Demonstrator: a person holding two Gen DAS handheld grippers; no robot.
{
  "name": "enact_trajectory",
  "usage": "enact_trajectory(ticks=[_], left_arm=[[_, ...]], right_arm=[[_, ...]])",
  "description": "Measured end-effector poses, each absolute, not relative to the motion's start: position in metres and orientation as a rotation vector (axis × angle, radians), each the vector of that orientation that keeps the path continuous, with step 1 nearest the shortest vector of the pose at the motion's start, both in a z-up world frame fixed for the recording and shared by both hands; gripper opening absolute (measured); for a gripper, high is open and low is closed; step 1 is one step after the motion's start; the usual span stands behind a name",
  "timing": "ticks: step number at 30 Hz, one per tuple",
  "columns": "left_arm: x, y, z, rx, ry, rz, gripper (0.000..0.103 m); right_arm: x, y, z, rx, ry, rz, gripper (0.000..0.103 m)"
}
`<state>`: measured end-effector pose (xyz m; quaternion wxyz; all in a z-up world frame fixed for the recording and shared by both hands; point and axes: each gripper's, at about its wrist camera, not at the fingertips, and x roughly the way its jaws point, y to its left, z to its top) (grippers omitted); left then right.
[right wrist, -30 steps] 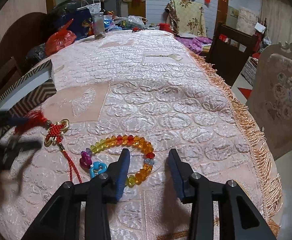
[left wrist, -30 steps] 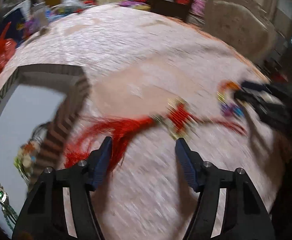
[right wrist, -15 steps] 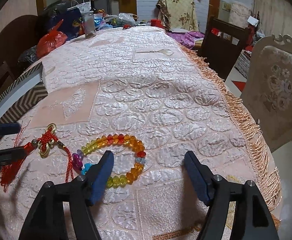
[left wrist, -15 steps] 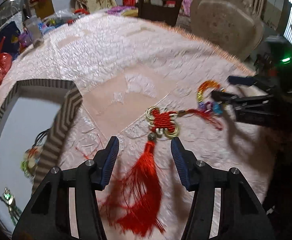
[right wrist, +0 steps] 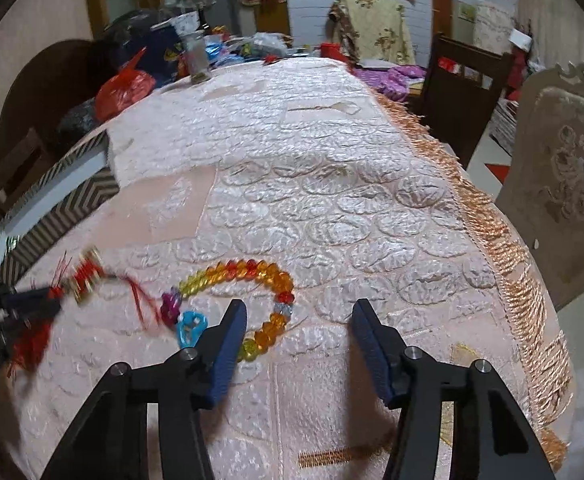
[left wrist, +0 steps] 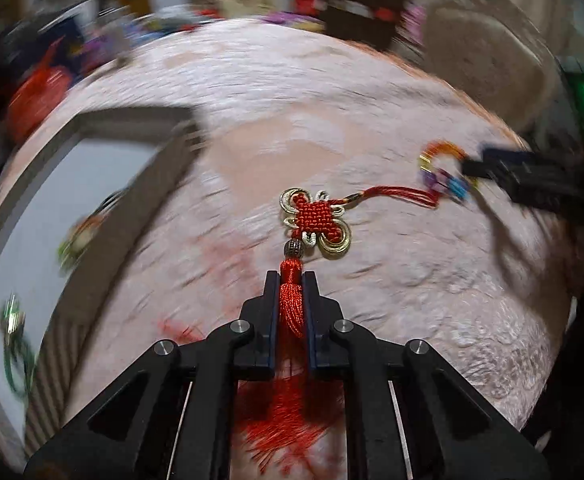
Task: Organize jewelry
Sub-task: 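Grasp the red tassel with the left gripper while the right approaches the rainbow bracelet, then grasp the rainbow bead bracelet with the right gripper while the left lifts the tassel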
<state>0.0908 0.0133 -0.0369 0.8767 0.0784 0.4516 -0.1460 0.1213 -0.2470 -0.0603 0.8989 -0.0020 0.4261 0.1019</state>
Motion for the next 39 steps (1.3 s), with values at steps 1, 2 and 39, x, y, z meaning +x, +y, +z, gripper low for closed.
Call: enact_trajectory(ticks=[1,2,39], left_arm=[[0.089,0.022,-0.037,0.128,0.94,-0.265,0.009],[0.088,0.027,-0.038,0.106,0.94,-0.233,0.009],[0.075,0.038,-0.045,-0.022,0.908,-0.15,0.009]], right_arm=[[0.12,-0.244,-0.061,-0.032,0.885,0.224,0.054],[0.119,-0.242,-0.061,-0.062,0.882,0.231,0.054],[0.115,-0.211,-0.058,-0.135,0.871,0.315,0.019]])
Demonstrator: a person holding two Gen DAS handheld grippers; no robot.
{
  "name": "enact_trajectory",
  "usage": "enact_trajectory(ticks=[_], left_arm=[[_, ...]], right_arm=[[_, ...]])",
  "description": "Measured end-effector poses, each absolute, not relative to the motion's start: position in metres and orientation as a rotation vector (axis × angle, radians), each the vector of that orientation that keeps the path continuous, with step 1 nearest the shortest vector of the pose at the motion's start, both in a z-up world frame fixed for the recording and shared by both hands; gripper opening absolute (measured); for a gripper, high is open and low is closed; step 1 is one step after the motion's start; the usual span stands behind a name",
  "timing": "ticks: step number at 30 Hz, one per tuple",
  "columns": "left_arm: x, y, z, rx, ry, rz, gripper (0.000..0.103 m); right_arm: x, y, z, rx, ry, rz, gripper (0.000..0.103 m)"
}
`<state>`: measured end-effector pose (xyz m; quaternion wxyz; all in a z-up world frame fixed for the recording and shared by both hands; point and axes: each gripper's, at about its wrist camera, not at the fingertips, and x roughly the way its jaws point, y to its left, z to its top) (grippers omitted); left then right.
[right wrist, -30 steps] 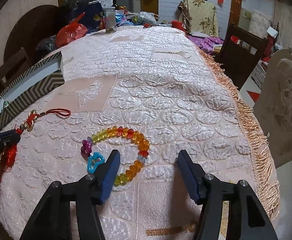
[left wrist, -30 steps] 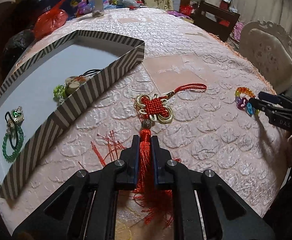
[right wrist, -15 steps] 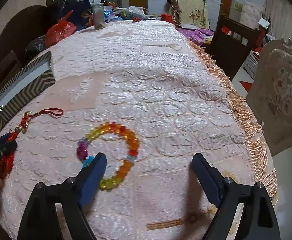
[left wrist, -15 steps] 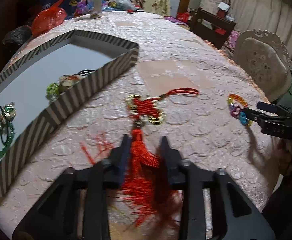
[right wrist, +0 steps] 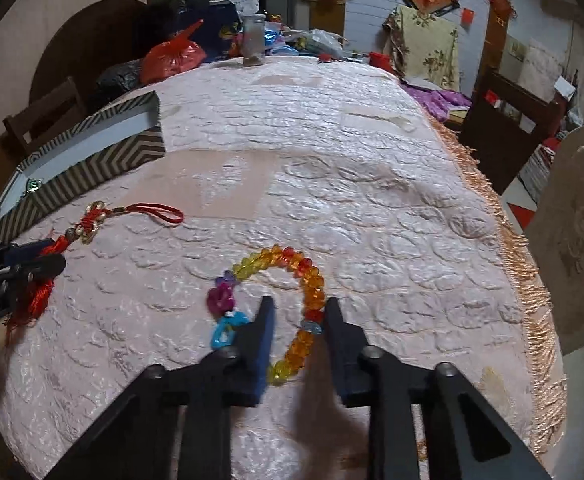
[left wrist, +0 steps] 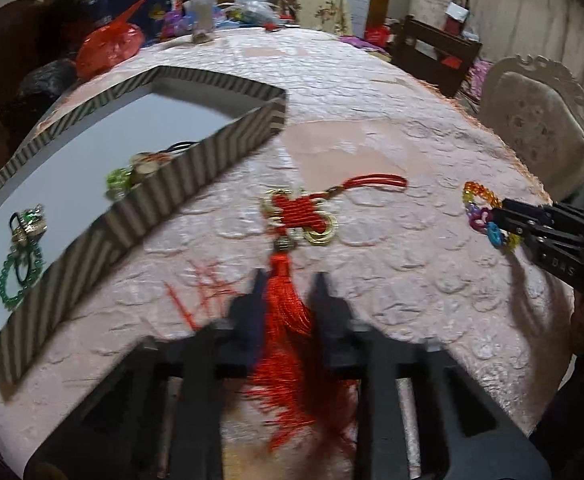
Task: Organize jewelry
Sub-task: 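Grasp the rainbow bead bracelet with the right gripper while the left lifts the tassel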
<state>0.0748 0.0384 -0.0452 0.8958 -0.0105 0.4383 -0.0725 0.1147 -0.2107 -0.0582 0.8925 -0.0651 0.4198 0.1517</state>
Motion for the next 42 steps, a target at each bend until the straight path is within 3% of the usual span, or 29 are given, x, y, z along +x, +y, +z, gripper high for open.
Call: enact_trajectory(ticks=[2,6,14,21,23,26,31,37,42], left_arm=[[0.074,0.043,-0.044,-0.05,0.925,-0.173,0.009],[0.067,0.044,-0.041,-0.033,0.927,-0.171,0.009],[0.059,0.041,-0.025,-0.063,0.879,-0.185,0.009],[0.057,0.04,-0.031,-0.078,0.901,-0.179,0.009],[0.056,0.039,-0.032,-0.079,0.903,-0.183,0.009],[0.056,0.035,-0.033,-0.073,0.907,-0.192,0.009],[0.055,0.031,-0.032,-0.066,0.906,-0.2,0.009],[0.056,0.033,-0.029,-0.066,0.901,-0.199,0.009],[0.057,0.038,-0.027,-0.083,0.901,-0.201,0.009]], right_arm=[[0.119,-0.216,-0.059,-0.081,0.884,0.305,0.009],[0.126,-0.241,-0.054,0.14,0.894,0.327,0.009],[0.108,-0.244,-0.025,0.13,0.8,0.342,0.009],[0.114,-0.25,-0.052,0.059,0.95,0.218,0.009],[0.11,-0.247,-0.043,0.031,0.909,0.197,0.014],[0.102,-0.24,-0.029,0.052,0.827,0.254,0.042],[0.104,-0.204,-0.037,-0.047,0.842,0.407,0.044],[0.104,-0.191,-0.057,-0.157,0.872,0.415,0.038],[0.104,-0.202,-0.059,-0.12,0.865,0.414,0.009]])
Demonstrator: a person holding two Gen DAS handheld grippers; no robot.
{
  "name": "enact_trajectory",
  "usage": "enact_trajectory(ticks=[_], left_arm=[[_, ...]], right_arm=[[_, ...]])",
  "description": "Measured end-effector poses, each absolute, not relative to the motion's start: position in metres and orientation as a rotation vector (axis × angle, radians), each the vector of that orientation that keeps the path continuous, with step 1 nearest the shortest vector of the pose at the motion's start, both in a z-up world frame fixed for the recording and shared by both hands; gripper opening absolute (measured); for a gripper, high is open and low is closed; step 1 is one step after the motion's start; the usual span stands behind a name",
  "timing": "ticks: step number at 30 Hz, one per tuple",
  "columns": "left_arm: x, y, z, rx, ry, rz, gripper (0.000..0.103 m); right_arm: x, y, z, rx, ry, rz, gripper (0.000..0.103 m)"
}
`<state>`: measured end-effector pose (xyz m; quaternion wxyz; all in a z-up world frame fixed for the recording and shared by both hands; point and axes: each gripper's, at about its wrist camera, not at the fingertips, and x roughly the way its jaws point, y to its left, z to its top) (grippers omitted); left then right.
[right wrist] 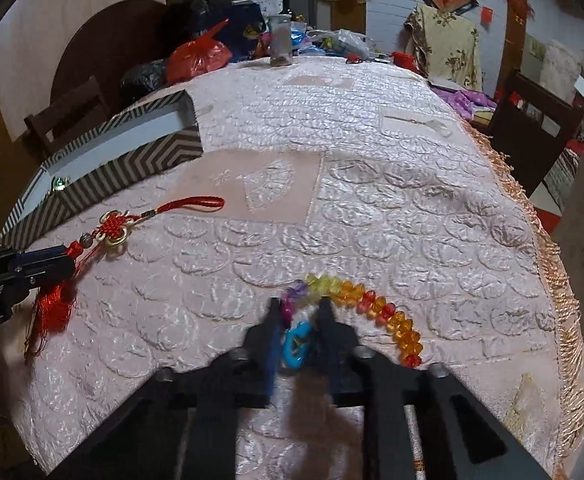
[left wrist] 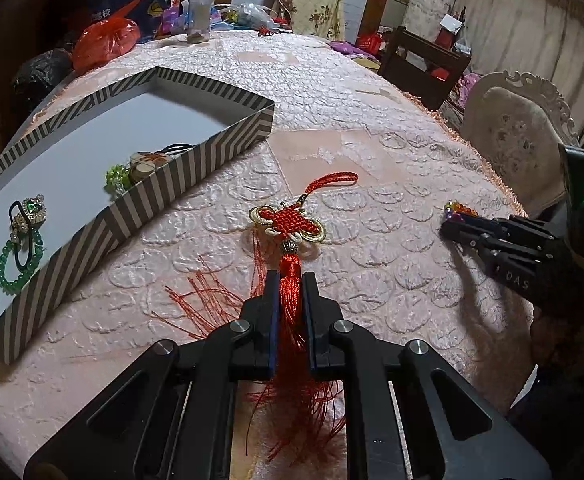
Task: Organize jewelry
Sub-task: 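Grasp the rainbow bead bracelet with the right gripper while the left lifts the tassel, then carry the red tassel and rainbow bracelet over the striped tray with both grippers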
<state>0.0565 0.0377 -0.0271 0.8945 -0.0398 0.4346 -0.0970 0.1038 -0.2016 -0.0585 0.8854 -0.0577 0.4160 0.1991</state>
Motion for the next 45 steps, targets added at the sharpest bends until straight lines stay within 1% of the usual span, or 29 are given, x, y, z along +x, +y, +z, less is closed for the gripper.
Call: enact_trajectory(ticks=[1,2,11,19,38,45], left_arm=[[0.056,0.039,-0.026,-0.089,0.901,-0.202,0.009],[0.056,0.04,-0.025,-0.093,0.899,-0.202,0.009],[0.053,0.042,-0.007,-0.096,0.864,-0.216,0.009],[0.051,0.044,0.015,-0.114,0.828,-0.25,0.009],[0.038,0.05,0.062,-0.099,0.743,-0.244,0.009],[0.034,0.053,0.074,-0.088,0.746,-0.206,0.009]], right_arm=[[0.103,-0.204,-0.058,-0.108,0.864,0.417,0.005],[0.103,-0.203,-0.056,-0.098,0.862,0.418,0.004],[0.088,-0.204,-0.015,-0.017,0.757,0.43,0.004],[0.078,-0.203,0.009,0.052,0.743,0.399,0.004],[0.067,-0.173,0.059,0.052,0.66,0.438,0.004],[0.063,-0.163,0.066,0.041,0.649,0.457,0.004]])
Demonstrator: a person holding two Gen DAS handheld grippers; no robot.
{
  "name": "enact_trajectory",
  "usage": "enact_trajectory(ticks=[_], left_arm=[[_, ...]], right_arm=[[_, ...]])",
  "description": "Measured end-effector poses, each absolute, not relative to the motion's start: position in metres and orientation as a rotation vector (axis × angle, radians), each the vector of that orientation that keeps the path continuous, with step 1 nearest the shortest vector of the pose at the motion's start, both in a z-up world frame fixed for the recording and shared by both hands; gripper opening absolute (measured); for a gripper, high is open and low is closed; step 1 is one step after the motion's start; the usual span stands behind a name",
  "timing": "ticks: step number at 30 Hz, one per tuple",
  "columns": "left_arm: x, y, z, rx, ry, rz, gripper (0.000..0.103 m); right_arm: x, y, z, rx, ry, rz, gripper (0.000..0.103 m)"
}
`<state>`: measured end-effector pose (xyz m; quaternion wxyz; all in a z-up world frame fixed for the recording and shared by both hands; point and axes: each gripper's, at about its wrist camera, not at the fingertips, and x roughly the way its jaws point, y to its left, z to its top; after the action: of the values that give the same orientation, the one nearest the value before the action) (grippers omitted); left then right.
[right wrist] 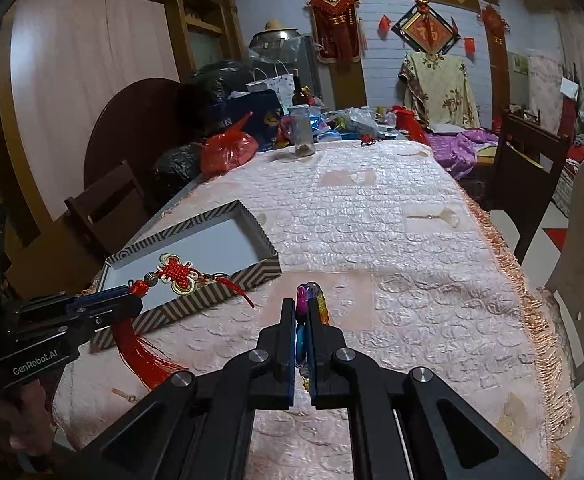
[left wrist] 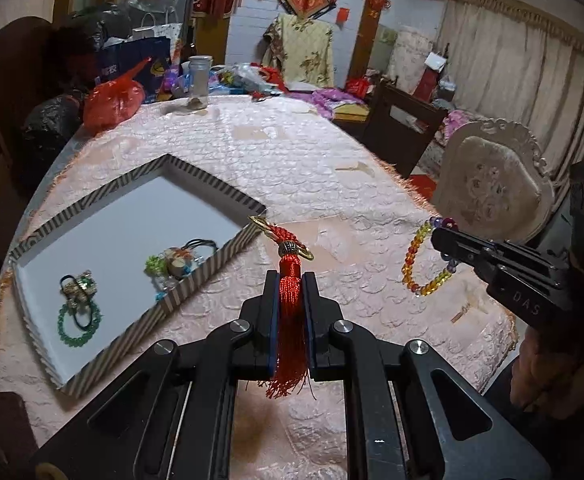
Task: Organize jewelry
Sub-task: 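Carry the red tassel and rainbow bracelet over the striped tray with both grippers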
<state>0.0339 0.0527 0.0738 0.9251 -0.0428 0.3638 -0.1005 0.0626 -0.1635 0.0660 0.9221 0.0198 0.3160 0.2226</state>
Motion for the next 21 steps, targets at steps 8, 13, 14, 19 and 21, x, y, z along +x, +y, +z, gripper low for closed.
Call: enact_trajectory(ticks=[8,13,14,19,21], left_arm=[[0.031,0.065,0.077,-0.111,0.755,-0.159,0.009],[0.031,0.073,0.076,-0.126,0.75,-0.154,0.009],[0.031,0.075,0.076,-0.13,0.749,-0.152,0.009],[0.031,0.082,0.077,-0.143,0.748,-0.148,0.009],[0.029,0.083,0.078,-0.147,0.746,-0.146,0.009]], right_arm=[[0.062,-0.155,0.068,0.017,0.654,0.46,0.004],[0.065,-0.151,0.068,0.001,0.666,0.446,0.004],[0.066,-0.15,0.068,-0.001,0.667,0.444,0.004],[0.068,-0.144,0.07,-0.013,0.672,0.44,0.004],[0.068,-0.141,0.071,-0.015,0.674,0.441,0.004]])
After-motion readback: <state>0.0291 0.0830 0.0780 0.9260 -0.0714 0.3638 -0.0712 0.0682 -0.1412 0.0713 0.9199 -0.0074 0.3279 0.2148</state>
